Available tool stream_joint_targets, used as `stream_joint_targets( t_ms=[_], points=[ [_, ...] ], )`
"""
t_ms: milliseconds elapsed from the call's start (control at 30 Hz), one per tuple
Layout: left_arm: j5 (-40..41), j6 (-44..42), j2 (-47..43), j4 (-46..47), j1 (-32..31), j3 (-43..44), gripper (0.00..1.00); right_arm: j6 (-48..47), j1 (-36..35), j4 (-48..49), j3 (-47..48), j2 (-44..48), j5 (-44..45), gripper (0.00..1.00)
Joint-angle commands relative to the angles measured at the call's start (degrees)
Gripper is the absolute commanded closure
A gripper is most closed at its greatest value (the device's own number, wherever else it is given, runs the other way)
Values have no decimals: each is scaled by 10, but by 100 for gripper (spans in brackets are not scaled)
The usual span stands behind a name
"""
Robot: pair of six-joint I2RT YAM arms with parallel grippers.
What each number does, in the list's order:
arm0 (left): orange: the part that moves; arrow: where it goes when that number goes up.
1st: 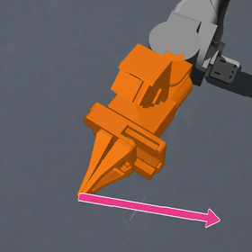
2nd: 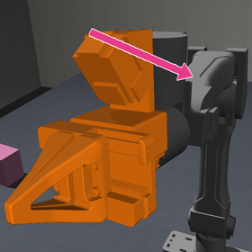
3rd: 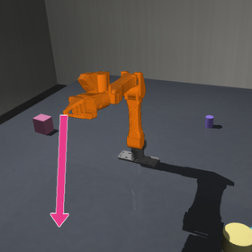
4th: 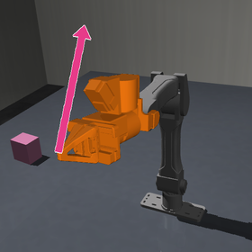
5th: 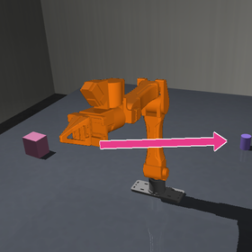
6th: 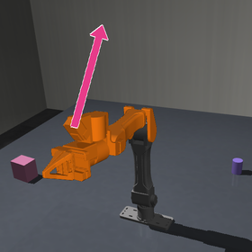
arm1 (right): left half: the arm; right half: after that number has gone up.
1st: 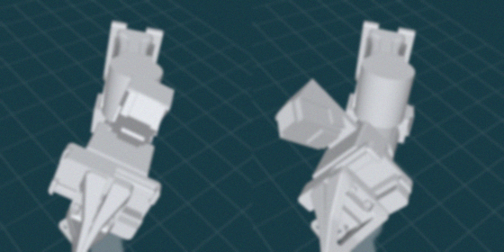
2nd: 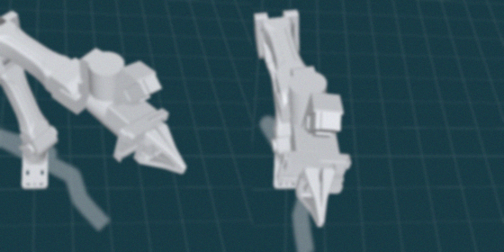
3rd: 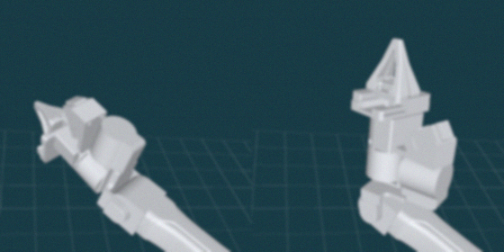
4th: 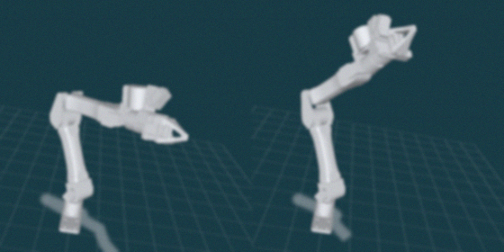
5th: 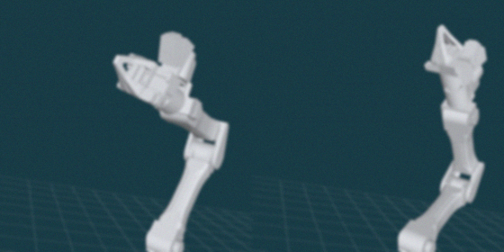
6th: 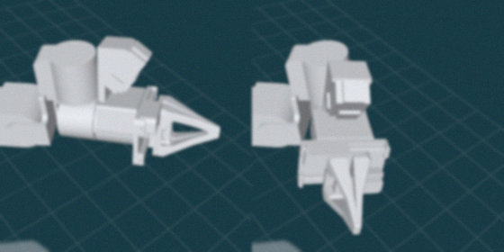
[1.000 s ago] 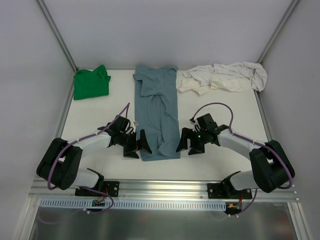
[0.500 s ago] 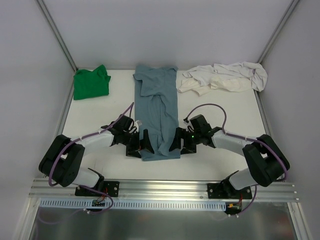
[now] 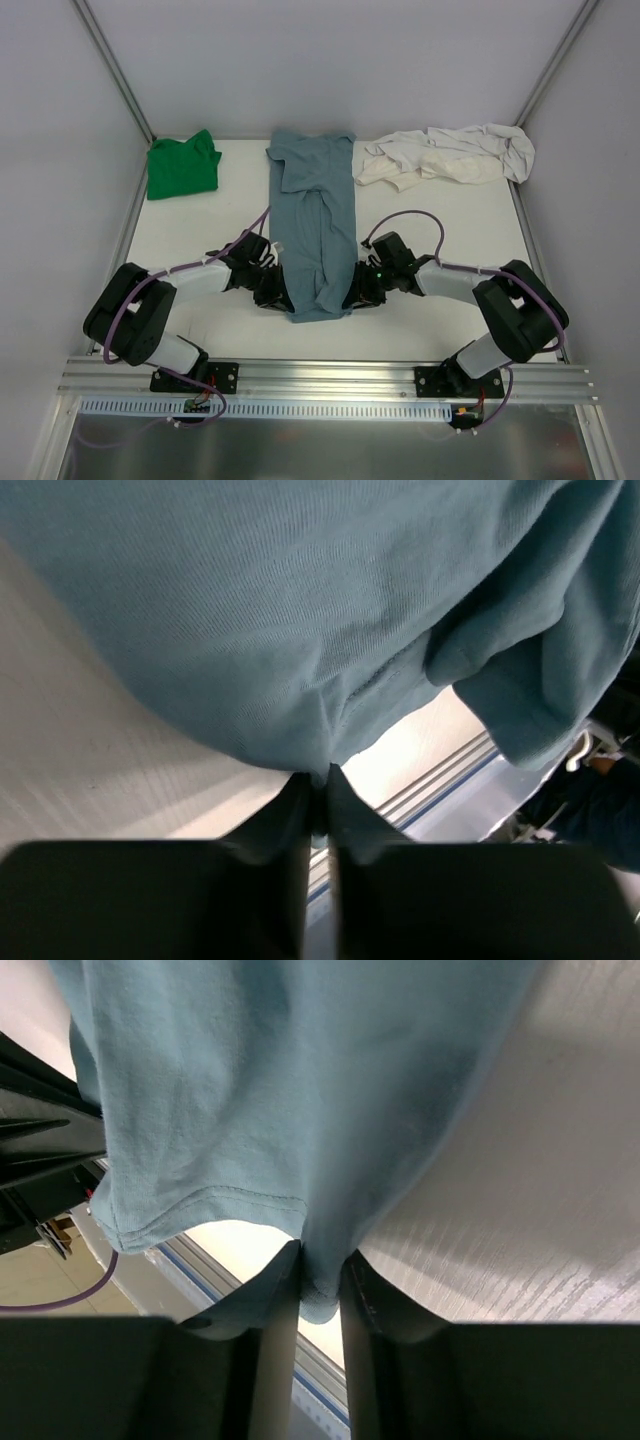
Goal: Fold and stack the t-shirts
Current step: Grab the bottom of the folded rectangular tshirt with both arms
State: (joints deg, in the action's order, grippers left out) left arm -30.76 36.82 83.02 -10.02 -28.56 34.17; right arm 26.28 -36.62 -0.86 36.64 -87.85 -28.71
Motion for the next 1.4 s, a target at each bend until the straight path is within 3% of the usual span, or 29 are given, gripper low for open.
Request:
stream_joint_targets(
  t_ms=[0,133,467,933,1367],
  points=[
    [13,-8,4,11,-8,10,100,-6,-4,-14,12,7,10,76],
    [13,-3,1,9,-9,18,100,-18,-5,-48,26,12,8,86],
    [8,6,-58,-69,-11,59,100,-82,-3,-242,46,91,-12,89],
    [-1,48,-161,-164,-14,68,100,-110,-3,-317,62,98,-52,92],
    [4,70,-199,-167,-19,43,100,-138,-3,-356,96,84,-62,94]
  ],
)
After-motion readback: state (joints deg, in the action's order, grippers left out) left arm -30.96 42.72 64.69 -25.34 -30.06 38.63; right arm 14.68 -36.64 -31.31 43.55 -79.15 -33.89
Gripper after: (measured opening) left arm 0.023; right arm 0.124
